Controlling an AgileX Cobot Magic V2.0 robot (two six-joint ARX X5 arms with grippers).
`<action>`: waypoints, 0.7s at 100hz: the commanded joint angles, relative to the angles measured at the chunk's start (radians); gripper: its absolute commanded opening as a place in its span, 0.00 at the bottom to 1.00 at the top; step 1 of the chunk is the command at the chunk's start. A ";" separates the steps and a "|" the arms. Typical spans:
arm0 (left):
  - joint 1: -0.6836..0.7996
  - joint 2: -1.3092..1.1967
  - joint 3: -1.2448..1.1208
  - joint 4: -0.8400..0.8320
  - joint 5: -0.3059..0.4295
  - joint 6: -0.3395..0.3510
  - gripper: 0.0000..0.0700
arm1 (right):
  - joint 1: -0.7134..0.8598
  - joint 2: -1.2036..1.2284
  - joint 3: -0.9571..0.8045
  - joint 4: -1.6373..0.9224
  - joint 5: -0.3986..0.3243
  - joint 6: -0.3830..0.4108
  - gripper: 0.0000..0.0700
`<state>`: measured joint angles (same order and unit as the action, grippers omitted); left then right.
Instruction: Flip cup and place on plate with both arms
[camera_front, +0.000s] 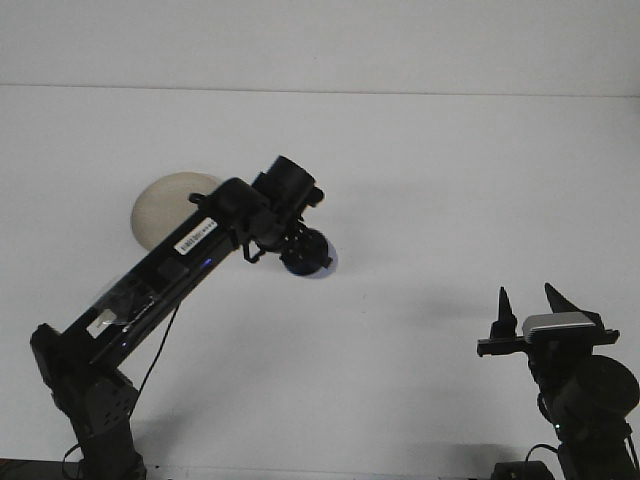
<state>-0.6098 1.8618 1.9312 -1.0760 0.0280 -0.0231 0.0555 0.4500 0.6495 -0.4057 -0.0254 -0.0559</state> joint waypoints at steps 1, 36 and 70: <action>0.047 0.018 0.077 -0.014 -0.039 0.024 0.01 | 0.000 0.002 0.008 0.010 0.000 0.004 0.64; 0.444 0.025 0.195 -0.035 -0.077 0.030 0.01 | -0.001 0.002 0.008 0.010 0.000 0.003 0.64; 0.607 0.108 0.194 -0.075 -0.053 0.007 0.01 | -0.001 0.002 0.008 0.010 0.000 0.004 0.64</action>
<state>-0.0040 1.9358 2.1017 -1.1534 -0.0387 -0.0132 0.0555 0.4500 0.6495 -0.4061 -0.0254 -0.0559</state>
